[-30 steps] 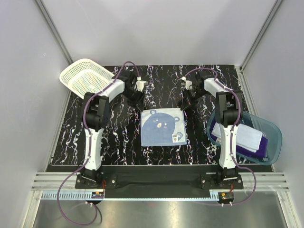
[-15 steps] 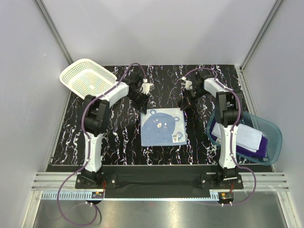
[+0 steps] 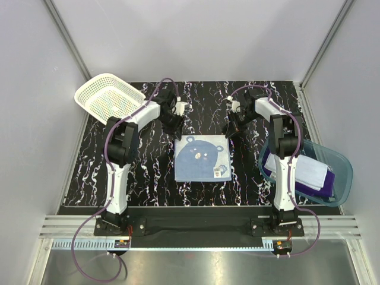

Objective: Fold and stack the towels
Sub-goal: Fold the towel

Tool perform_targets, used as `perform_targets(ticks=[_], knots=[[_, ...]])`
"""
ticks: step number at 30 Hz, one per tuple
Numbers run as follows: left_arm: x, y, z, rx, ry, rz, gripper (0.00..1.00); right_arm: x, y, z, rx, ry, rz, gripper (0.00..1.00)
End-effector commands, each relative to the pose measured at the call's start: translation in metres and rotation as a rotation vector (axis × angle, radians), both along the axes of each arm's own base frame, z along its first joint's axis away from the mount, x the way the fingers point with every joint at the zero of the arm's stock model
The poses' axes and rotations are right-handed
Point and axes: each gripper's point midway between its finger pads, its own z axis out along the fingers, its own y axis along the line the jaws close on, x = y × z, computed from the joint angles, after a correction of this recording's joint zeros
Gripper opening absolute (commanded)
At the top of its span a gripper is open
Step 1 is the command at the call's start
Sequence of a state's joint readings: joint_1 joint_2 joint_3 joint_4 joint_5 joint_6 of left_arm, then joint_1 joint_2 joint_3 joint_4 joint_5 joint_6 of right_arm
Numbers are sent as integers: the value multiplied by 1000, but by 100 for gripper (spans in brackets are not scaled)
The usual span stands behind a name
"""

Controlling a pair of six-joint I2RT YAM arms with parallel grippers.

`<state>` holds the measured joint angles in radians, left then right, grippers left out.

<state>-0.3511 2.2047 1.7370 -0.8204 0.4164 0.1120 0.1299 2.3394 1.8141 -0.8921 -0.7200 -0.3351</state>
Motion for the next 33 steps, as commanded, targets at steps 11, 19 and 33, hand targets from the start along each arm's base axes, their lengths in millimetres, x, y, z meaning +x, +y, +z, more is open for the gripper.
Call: perform_targets(ticks=[11,19,33], knots=[[44,14,21,12,-115,-41,40,5,2,2,19,-7,16,17],[33,3,7,-50,-59,-88,42,4,1,-2,15,4,18,17],[26,2,-7,-58,-13,-107,41,5,0,-5,4,6,16,24]])
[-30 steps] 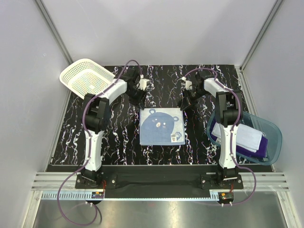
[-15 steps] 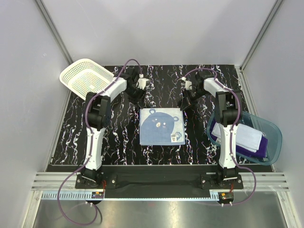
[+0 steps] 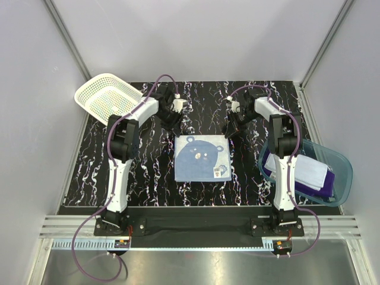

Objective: Fold and stack the towels
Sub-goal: Fold the towel

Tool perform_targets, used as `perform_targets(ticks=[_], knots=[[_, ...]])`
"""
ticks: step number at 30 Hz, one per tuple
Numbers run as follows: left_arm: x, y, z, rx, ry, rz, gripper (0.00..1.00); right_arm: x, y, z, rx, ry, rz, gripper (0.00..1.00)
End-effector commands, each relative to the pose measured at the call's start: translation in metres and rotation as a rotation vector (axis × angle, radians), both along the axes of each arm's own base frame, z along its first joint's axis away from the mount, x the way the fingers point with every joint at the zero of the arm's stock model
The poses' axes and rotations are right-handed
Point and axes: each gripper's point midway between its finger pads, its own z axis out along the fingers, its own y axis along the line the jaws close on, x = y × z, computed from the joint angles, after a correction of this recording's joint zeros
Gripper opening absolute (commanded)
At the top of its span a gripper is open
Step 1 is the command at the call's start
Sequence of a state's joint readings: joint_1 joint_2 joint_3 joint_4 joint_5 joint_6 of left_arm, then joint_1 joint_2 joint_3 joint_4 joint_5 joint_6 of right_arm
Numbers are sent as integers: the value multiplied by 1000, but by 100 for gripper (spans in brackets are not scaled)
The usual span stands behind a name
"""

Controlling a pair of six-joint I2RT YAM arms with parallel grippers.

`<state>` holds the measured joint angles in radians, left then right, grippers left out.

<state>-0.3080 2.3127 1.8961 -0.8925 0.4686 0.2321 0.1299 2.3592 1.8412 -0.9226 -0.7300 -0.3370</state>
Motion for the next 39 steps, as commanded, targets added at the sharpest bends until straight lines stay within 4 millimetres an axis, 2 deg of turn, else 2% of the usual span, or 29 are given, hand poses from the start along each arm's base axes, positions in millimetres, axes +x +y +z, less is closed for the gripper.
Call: perform_targets(ticks=[1,9,13,15,18,22,23,27,30,31,39], knots=[[-2,-6,-3,-29,13,-35,40,7,-2,-4,-6,-18,10,25],[-6,-9,-6,-28,28,-50,31,13,-4,-2,-21,-41,4,36],[-5,-11,-7,-35,30,-53,21,16,-5,-2,-23,-50,1,36],[-4,-13,-8,-40,33,-57,12,16,-4,-3,-19,-53,5,34],[-4,-16,-8,-49,37,-58,1,17,-4,-3,-20,-55,6,24],[-1,-19,-7,-53,36,-59,0,18,-4,-2,-15,-62,10,14],[2,-19,-6,-51,26,-55,0,19,-4,0,-18,-71,10,8],[13,-16,9,-34,-28,-26,0,28,-10,9,-56,-131,-4,0],[21,-15,30,-36,-101,-3,0,36,-14,21,-75,-201,-22,0],[25,-17,43,-46,-140,2,0,39,-14,32,-78,-235,-26,0],[26,-13,70,-34,-213,22,0,48,-20,50,-108,-358,-70,0]])
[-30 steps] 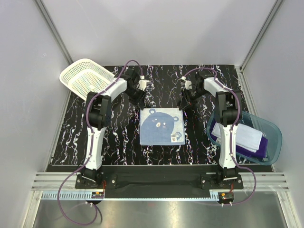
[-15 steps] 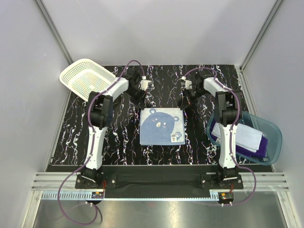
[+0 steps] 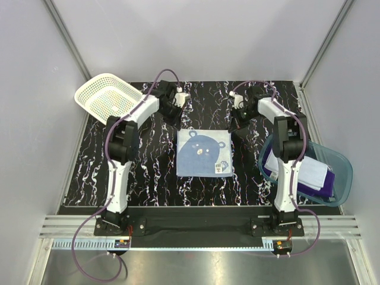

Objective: Fold and stack the towels
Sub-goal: Fold the towel

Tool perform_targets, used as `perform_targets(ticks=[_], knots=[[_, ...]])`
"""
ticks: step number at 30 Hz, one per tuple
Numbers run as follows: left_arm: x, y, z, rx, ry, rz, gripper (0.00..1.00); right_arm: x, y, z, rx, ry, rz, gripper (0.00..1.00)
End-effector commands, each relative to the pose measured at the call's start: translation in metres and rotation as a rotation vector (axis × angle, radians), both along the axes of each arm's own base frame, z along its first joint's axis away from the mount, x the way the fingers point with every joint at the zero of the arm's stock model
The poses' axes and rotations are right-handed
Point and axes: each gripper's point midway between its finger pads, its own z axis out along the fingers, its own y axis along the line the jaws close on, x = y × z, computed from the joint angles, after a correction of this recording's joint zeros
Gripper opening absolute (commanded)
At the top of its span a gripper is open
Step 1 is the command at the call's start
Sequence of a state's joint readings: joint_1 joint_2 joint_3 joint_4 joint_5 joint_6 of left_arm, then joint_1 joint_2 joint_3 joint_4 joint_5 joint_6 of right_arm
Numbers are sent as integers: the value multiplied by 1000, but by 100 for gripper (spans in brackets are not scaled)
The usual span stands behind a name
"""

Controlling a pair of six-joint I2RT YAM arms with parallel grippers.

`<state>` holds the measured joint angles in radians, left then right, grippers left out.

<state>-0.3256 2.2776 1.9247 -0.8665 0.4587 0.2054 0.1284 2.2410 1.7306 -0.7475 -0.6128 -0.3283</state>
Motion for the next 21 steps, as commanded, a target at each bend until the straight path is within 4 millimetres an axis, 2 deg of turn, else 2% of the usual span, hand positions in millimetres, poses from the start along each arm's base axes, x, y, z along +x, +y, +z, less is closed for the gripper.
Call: perform_targets(ticks=[1,12,13,15,16,18,20,21], knots=[[14,1,47,-6,-143,15,0,24,-6,40,-17,-176,-35,0],[9,7,73,17,-211,35,0,26,-9,79,-8,-325,-92,0],[8,7,81,10,-231,38,0,22,-10,79,-5,-325,-96,0],[3,8,80,4,-222,48,0,21,-8,81,4,-334,-104,0],[2,6,88,-9,-242,48,0,16,-8,80,4,-331,-105,0],[-7,6,84,-6,-228,46,0,16,-9,82,1,-357,-116,0],[-9,6,89,2,-252,48,0,10,-10,82,3,-368,-123,0],[-15,7,83,9,-238,47,0,12,-9,85,7,-387,-130,0]])
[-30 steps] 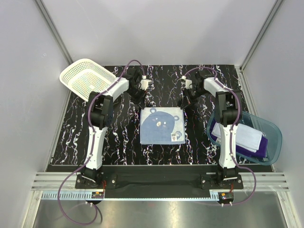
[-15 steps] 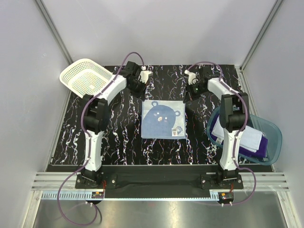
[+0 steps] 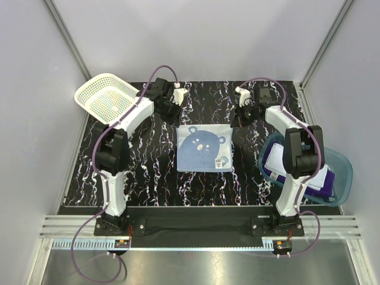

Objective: Fold and stack the towels
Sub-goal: Fold the towel

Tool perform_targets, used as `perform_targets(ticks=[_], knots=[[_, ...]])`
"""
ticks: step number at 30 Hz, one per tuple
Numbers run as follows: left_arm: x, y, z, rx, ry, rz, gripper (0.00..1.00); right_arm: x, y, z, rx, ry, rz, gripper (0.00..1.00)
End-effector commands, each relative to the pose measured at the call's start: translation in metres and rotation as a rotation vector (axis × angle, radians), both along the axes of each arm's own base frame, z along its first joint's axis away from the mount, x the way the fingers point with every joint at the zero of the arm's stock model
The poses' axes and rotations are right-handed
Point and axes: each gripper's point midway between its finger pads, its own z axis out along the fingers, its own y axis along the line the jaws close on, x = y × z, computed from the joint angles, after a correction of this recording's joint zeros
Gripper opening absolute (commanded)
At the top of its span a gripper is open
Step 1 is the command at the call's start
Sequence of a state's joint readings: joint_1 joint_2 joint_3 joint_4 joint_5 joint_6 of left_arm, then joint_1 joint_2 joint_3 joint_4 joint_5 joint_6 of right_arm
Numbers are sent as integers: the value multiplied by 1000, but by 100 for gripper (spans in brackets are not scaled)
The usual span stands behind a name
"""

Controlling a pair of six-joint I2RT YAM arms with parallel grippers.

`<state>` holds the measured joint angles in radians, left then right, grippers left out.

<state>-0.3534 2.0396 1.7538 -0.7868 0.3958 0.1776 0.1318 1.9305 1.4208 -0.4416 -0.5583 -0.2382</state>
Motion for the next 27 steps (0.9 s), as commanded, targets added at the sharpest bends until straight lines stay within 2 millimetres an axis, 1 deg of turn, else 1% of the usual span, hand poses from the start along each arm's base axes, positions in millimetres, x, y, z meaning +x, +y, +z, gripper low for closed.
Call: perform_targets(ticks=[1,2,3,4,5,6,7,9,10,11,13,14,15,17,19,20,21,23,24,25,27], knots=[[2,4,28,7,-103,25,0,11,-4,29,-12,-137,-43,0],[0,4,31,3,-111,25,0,12,-3,32,-12,-154,-48,0],[-2,4,29,3,-104,27,0,11,-4,32,-24,-160,-59,0],[-3,5,30,6,-111,28,0,8,-6,35,-28,-169,-65,0],[-5,3,34,2,-118,26,0,9,-7,36,-38,-183,-76,0],[-6,3,34,3,-118,22,0,7,-7,37,-42,-190,-81,0],[-8,4,33,9,-115,25,0,3,-9,39,-45,-198,-86,0],[-12,2,36,7,-118,23,0,1,-6,44,-44,-224,-98,0],[-16,2,32,10,-109,22,0,-7,-5,44,-44,-229,-97,0],[-19,1,31,10,-106,21,0,-8,-5,45,-44,-239,-106,0],[-24,-1,36,-1,-123,21,0,-17,-4,46,-47,-244,-111,0],[-30,0,30,6,-108,20,0,-20,-2,48,-42,-246,-113,0],[-32,1,34,5,-116,22,0,-26,-2,49,-42,-248,-117,0],[-40,2,29,13,-99,20,0,-32,-1,51,-31,-237,-130,0],[-47,2,33,9,-102,20,0,-42,4,53,-26,-232,-128,0],[-50,2,33,7,-102,19,0,-46,5,52,-25,-227,-133,0],[-55,3,30,7,-91,22,0,-50,7,51,-22,-220,-133,0],[-64,1,31,-3,-87,16,0,-63,13,45,-21,-188,-138,0],[-69,2,27,1,-70,19,0,-67,15,43,-19,-180,-141,0],[-75,0,25,3,-59,12,0,-74,14,39,-21,-163,-149,0],[-83,0,24,-1,-51,12,0,-82,15,35,-6,-138,-169,0]])
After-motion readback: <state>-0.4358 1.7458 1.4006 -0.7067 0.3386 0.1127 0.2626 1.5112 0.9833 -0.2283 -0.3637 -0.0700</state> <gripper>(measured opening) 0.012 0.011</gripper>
